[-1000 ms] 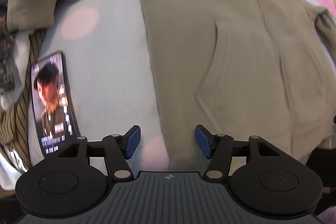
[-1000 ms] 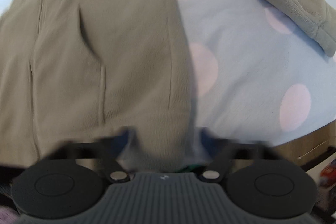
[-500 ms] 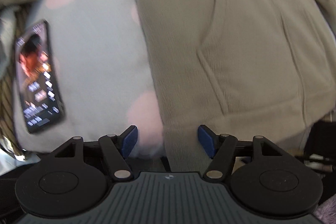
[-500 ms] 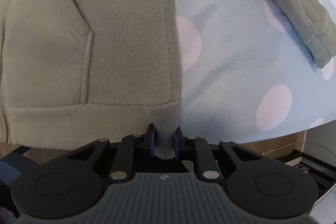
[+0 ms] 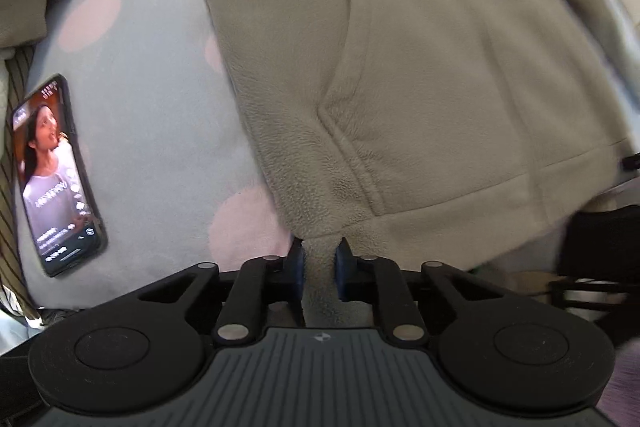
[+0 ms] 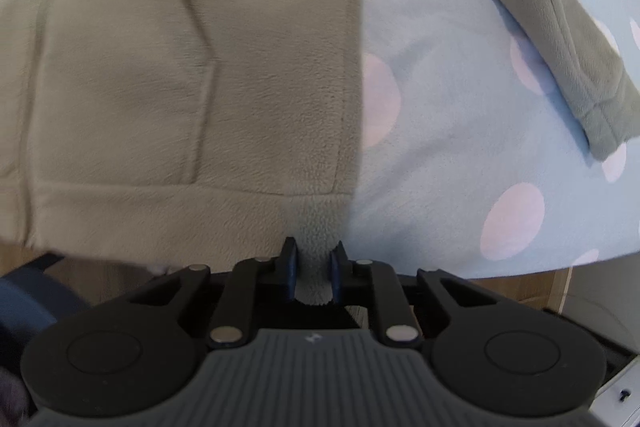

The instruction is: Fold clothes

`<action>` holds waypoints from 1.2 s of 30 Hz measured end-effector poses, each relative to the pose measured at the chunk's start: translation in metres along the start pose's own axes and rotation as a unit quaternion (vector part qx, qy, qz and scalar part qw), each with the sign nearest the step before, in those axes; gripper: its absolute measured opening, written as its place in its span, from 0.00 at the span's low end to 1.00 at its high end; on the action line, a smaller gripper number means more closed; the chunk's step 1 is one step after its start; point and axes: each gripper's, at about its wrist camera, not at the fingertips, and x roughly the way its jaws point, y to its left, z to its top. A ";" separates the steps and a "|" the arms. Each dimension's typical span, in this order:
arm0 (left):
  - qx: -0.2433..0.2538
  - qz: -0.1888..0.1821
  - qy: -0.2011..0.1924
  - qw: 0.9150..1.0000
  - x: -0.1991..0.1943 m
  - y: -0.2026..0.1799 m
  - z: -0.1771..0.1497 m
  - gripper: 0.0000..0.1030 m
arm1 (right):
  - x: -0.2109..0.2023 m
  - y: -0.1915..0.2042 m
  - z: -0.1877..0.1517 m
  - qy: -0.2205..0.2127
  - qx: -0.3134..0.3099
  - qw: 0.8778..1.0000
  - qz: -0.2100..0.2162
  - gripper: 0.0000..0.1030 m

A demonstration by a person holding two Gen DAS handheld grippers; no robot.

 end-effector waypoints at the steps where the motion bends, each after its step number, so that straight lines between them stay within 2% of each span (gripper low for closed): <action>1: 0.008 -0.010 -0.009 1.000 -0.017 0.002 0.001 0.11 | -0.006 0.000 0.000 0.000 -0.004 1.000 0.008 0.17; 4: 0.029 -0.028 -0.035 0.999 -0.068 0.005 0.009 0.11 | -0.019 0.001 0.006 0.014 0.006 0.998 0.067 0.15; 7: 0.049 -0.013 -0.046 0.998 -0.104 -0.010 0.010 0.11 | -0.023 0.009 0.010 0.030 0.001 0.994 0.108 0.15; 11: 0.062 0.009 0.003 0.998 -0.087 -0.016 0.016 0.11 | -0.007 0.006 0.009 0.045 0.012 0.992 0.116 0.15; 14: 0.065 0.028 0.050 0.996 -0.053 -0.008 0.010 0.11 | 0.012 0.004 0.007 0.063 0.022 0.990 0.123 0.15; 16: 0.061 0.034 0.074 0.995 -0.037 -0.004 0.009 0.13 | 0.016 0.009 0.010 0.063 0.016 0.991 0.113 0.16; 19: 0.045 0.033 0.095 0.994 -0.030 0.003 0.007 0.17 | 0.014 0.012 0.012 0.058 0.005 0.994 0.098 0.31; 20: 0.047 0.033 0.096 0.994 -0.032 0.003 0.007 0.21 | 0.011 0.012 0.013 0.055 0.001 0.994 0.091 0.49; 21: 0.049 0.033 0.097 0.994 -0.035 0.003 0.007 0.24 | 0.008 0.013 0.013 0.051 -0.002 0.995 0.087 0.53; 23: 0.047 0.036 0.100 0.993 -0.033 0.008 0.010 0.47 | -0.002 0.010 0.014 0.035 -0.002 0.995 0.089 0.53; 24: 0.050 0.035 0.096 0.994 -0.036 0.008 0.011 0.50 | -0.007 0.009 0.015 0.026 0.000 0.996 0.088 0.53; 27: 0.048 0.035 0.076 0.995 -0.047 0.012 0.020 0.50 | -0.028 0.007 0.017 -0.014 0.000 0.998 0.065 0.54; 30: 0.030 0.028 0.034 0.999 -0.051 0.019 0.038 0.50 | -0.052 0.017 0.024 -0.072 0.001 0.996 0.047 0.53; 32: -0.002 0.026 -0.008 1.000 -0.053 0.025 0.051 0.42 | -0.063 0.016 0.029 -0.119 0.002 0.992 0.050 0.51; 34: -0.034 0.022 -0.047 0.998 -0.044 0.025 0.060 0.35 | -0.067 0.021 0.044 -0.156 0.015 0.986 0.064 0.41; 35: -0.051 0.021 -0.066 0.996 -0.040 0.025 0.064 0.31 | -0.069 0.024 0.051 -0.174 0.022 0.982 0.071 0.33; 36: -0.061 0.025 -0.076 0.995 -0.031 0.021 0.066 0.31 | -0.070 0.027 0.058 -0.191 0.028 0.978 0.078 0.29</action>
